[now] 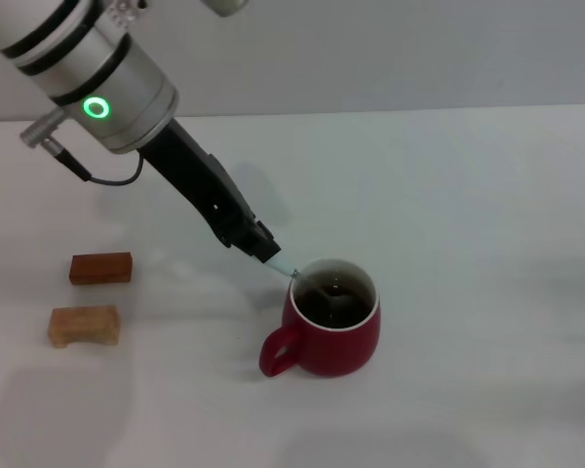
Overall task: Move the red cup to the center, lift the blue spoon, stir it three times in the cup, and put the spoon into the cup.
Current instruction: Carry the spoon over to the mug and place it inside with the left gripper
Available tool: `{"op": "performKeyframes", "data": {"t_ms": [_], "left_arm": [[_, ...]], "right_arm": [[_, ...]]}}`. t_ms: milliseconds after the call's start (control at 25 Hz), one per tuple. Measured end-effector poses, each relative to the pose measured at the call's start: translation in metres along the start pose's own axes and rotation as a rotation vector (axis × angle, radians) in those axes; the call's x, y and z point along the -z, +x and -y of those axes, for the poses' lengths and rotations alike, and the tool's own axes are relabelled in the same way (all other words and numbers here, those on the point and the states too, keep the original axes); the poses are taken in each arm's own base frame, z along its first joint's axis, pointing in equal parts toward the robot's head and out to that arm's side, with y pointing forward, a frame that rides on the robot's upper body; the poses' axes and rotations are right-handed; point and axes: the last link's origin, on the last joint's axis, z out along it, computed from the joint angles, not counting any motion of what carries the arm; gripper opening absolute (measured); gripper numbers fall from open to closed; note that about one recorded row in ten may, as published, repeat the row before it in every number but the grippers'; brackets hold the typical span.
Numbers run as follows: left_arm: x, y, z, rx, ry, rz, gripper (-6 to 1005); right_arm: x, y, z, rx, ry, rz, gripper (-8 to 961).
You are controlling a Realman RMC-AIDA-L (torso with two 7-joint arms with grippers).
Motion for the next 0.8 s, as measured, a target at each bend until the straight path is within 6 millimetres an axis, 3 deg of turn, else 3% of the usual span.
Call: {"op": "performKeyframes", "data": {"t_ms": [360,800], "left_arm": [[0.000,0.003,0.007,0.019,0.053,-0.016,134],[-0.002,-0.015,0.005,0.051,0.017,0.020,134]], "right_arm": [[0.004,0.001,0.003,0.002,0.010,-0.007,-1],[-0.001,0.001,-0.001,0.014,-0.003,-0.007,0]]}}
